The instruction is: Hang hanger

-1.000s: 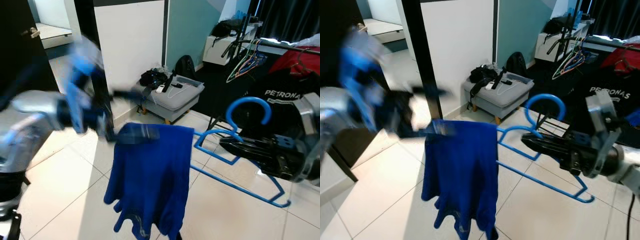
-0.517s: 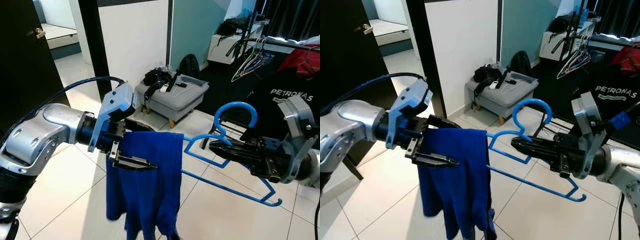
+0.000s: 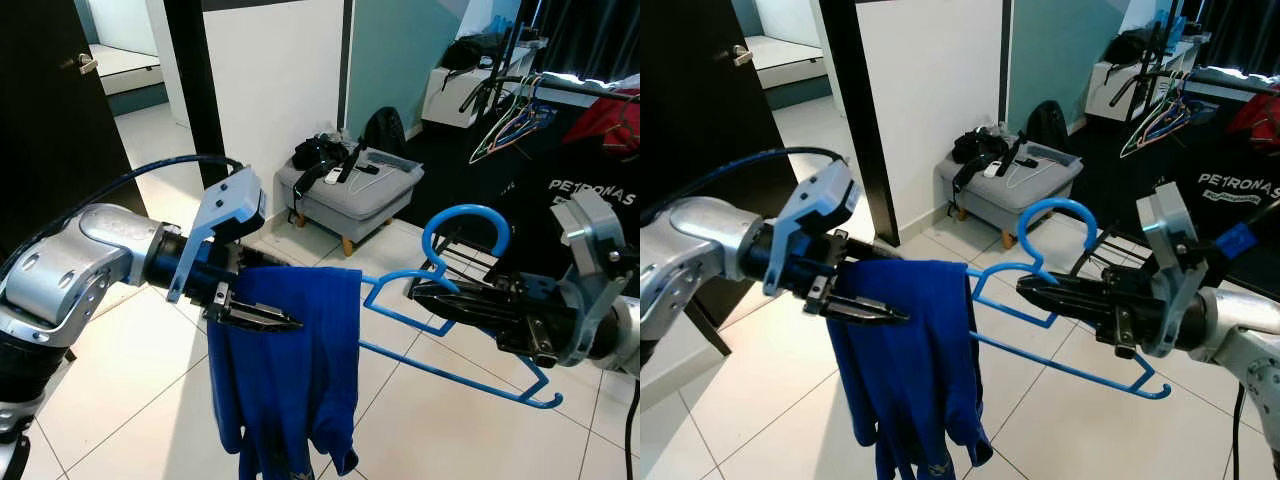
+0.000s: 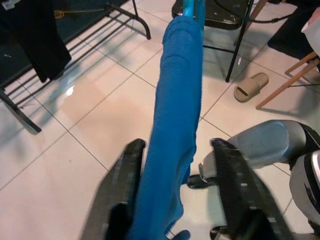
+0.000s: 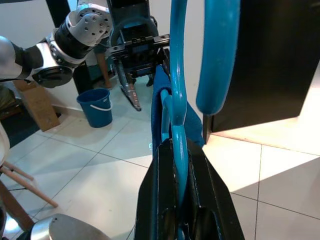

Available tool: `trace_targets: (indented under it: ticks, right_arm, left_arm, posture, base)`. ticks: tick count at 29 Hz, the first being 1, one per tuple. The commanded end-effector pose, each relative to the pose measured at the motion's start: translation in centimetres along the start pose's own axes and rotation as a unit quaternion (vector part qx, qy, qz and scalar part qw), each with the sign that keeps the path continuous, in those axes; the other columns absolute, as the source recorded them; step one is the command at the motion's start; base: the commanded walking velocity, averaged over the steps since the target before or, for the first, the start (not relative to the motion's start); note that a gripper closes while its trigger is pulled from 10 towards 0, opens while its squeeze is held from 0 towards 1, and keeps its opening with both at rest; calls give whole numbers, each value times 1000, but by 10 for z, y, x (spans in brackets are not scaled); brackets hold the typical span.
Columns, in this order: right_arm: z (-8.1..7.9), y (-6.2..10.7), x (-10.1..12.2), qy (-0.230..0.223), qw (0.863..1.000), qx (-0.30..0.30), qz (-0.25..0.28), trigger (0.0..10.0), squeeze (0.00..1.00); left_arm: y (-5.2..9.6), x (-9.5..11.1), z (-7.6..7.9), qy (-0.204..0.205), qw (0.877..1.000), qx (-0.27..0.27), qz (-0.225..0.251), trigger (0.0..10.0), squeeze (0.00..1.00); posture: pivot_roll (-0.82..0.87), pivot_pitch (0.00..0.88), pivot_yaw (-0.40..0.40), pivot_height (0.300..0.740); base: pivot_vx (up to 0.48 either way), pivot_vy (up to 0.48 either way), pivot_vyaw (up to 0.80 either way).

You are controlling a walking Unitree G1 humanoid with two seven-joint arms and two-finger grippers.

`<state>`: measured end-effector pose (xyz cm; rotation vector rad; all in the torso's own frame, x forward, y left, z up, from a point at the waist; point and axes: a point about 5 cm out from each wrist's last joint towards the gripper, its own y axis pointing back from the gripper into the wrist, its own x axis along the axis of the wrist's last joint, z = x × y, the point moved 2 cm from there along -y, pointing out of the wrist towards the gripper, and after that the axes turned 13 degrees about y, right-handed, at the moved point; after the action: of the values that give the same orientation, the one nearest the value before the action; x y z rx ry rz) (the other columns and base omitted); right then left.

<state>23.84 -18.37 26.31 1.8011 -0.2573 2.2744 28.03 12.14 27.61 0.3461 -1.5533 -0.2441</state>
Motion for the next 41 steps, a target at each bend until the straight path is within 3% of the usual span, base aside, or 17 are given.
trace_targets:
  ticks: [1, 10, 22, 23, 26, 28, 29, 31, 34, 35, 36, 38, 39, 41]
  right_arm:
    - [-1, -3, 11, 29, 999, 9, 18, 10000, 0]
    - [-1, -5, 13, 32, 999, 10, 22, 10000, 0]
    - [1, -3, 9, 27, 999, 0, 20, 10000, 0]
    - [4, 0, 9, 24, 999, -10, 22, 10000, 1000]
    - [7, 3, 9, 28, 999, -19, 21, 10000, 1000]
    - [12, 11, 10, 34, 998, -42, 17, 10000, 1000]
    - [21, 25, 10, 42, 996, -83, 11, 10000, 1000]
    - [21, 25, 10, 42, 996, -83, 11, 10000, 1000]
    - [27, 42, 12, 49, 990, -131, 7, 10000, 1000]
    - [27, 42, 12, 49, 990, -131, 7, 10000, 1000]
    - [28, 54, 12, 51, 986, -159, 3, 10000, 1000]
    - [28, 54, 12, 51, 986, -159, 3, 10000, 1000]
    - [26, 67, 12, 49, 981, -186, 1, 10000, 1000]
    - [26, 67, 12, 49, 981, -186, 1, 10000, 1000]
  left_arm:
    - [-1, -8, 3, 6, 1000, -9, -25, 0, 0]
    - [-4, -11, -5, -9, 999, 19, -28, 0, 0]
    - [-1, -1, -16, -42, 998, 55, -8, 0, 0]
    - [0, 1, -18, -46, 997, 61, -6, 0, 0]
    - [0, 2, -19, -50, 996, 68, -4, 0, 0]
    - [3, 3, -23, -55, 995, 80, 1, 0, 0]
    - [7, 5, -30, -62, 993, 102, 10, 0, 0]
    - [7, 5, -30, -62, 993, 102, 10, 0, 0]
    - [11, 8, -38, -69, 989, 132, 20, 0, 0]
    - [11, 8, -38, -69, 989, 132, 20, 0, 0]
    - [15, 9, -43, -72, 985, 153, 28, 0, 0]
    - [15, 9, -43, -72, 985, 153, 28, 0, 0]
    - [19, 11, -47, -74, 982, 172, 38, 0, 0]
    - [19, 11, -47, -74, 982, 172, 38, 0, 0]
  posture:
    - [-47, 0, 26, 740]
    - [-49, 0, 26, 740]
    - [-53, 0, 27, 740]
    - [-53, 0, 25, 740]
    - [-53, 0, 25, 740]
    - [-61, 0, 30, 740]
    - [-67, 0, 35, 740]
    - [-67, 0, 35, 740]
    - [-73, 0, 37, 740]
    - [-73, 0, 37, 740]
    - [-76, 0, 37, 740]
    - [-76, 0, 37, 740]
    - [-77, 0, 37, 740]
    - [-77, 0, 37, 740]
  base:
    - [0, 0, 0]
    - [0, 0, 0]
    - [0, 0, 0]
    - [0, 0, 0]
    - [0, 0, 0]
    - [0, 0, 0]
    - [0, 0, 0]
    - [0, 0, 0]
    - [0, 0, 0]
    - [0, 0, 0]
    - [0, 0, 0]
    - [0, 0, 0]
    - [0, 0, 0]
    - [0, 0, 0]
